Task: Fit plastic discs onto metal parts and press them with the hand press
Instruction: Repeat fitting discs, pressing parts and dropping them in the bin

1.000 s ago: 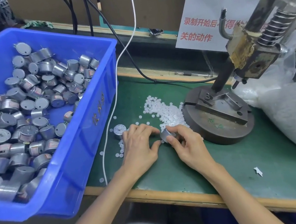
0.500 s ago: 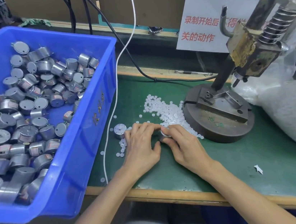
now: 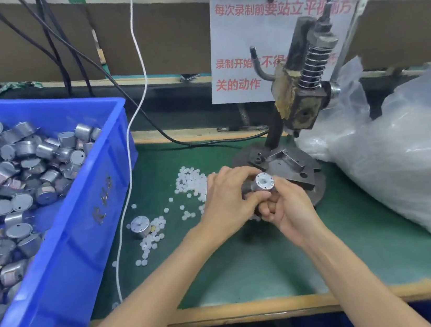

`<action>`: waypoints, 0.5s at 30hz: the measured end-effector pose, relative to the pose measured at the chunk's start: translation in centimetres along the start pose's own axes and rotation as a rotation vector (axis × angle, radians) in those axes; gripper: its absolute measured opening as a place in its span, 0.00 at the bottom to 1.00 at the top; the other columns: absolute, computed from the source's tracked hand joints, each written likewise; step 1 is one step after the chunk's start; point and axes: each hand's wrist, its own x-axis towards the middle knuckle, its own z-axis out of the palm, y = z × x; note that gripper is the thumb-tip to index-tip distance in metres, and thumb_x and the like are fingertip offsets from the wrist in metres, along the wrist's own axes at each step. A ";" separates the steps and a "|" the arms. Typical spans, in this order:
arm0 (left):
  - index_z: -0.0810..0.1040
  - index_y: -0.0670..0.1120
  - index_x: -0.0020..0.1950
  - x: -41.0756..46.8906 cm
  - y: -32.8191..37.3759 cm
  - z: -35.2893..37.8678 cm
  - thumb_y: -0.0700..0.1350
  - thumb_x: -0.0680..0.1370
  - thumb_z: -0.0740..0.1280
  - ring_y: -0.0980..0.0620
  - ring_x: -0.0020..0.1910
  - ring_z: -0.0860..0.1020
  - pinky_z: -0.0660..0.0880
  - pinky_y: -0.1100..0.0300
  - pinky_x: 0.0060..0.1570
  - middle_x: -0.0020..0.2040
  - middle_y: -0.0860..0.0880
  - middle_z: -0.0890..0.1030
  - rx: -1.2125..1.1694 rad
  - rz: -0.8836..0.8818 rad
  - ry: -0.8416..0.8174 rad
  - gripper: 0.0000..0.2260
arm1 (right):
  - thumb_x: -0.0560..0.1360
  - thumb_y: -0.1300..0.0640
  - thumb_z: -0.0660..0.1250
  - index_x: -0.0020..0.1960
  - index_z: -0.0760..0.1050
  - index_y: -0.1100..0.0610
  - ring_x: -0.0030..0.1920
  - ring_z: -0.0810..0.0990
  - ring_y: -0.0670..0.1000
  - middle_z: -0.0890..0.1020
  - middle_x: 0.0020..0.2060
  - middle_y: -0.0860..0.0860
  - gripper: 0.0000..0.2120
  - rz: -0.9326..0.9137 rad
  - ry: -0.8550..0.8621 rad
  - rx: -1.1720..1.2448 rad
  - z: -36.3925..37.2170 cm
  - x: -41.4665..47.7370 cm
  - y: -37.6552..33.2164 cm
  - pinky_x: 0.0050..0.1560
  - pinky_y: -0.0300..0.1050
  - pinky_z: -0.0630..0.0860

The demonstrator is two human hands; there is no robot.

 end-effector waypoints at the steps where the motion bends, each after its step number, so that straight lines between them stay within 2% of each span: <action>1: 0.78 0.51 0.55 0.8 0.3 0.8 0.51 0.70 0.73 0.56 0.50 0.71 0.57 0.61 0.49 0.48 0.58 0.79 0.030 0.011 -0.013 0.15 | 0.82 0.59 0.54 0.54 0.69 0.61 0.21 0.69 0.48 0.77 0.36 0.61 0.08 -0.003 0.028 0.003 -0.6 0.1 -0.6 0.23 0.38 0.64; 5: 0.77 0.51 0.57 3.6 0.8 4.1 0.52 0.72 0.70 0.52 0.55 0.69 0.53 0.63 0.47 0.52 0.55 0.78 0.150 0.028 -0.028 0.15 | 0.81 0.62 0.55 0.52 0.69 0.57 0.24 0.74 0.49 0.80 0.35 0.58 0.05 -0.031 0.136 -0.058 -3.1 0.1 -2.3 0.22 0.37 0.67; 9: 0.78 0.52 0.59 5.7 0.2 6.0 0.55 0.73 0.69 0.52 0.59 0.64 0.52 0.63 0.50 0.60 0.54 0.74 0.226 0.003 0.004 0.16 | 0.78 0.68 0.57 0.54 0.71 0.58 0.23 0.75 0.49 0.84 0.34 0.56 0.09 -0.143 0.250 -0.230 -5.4 0.0 -2.6 0.21 0.37 0.67; 12: 0.79 0.53 0.58 6.4 -0.2 6.4 0.57 0.72 0.69 0.54 0.58 0.64 0.51 0.63 0.48 0.60 0.56 0.75 0.223 -0.030 0.032 0.17 | 0.77 0.68 0.58 0.48 0.75 0.60 0.22 0.72 0.46 0.83 0.29 0.51 0.08 -0.301 0.360 -0.317 -6.8 0.3 -4.0 0.22 0.36 0.65; 15: 0.79 0.53 0.58 6.4 -0.2 6.5 0.57 0.72 0.70 0.55 0.55 0.66 0.51 0.63 0.47 0.56 0.56 0.79 0.213 -0.023 0.046 0.17 | 0.76 0.65 0.62 0.42 0.77 0.53 0.26 0.72 0.44 0.81 0.30 0.46 0.10 -0.557 0.473 -0.382 -6.7 1.0 -7.7 0.30 0.39 0.68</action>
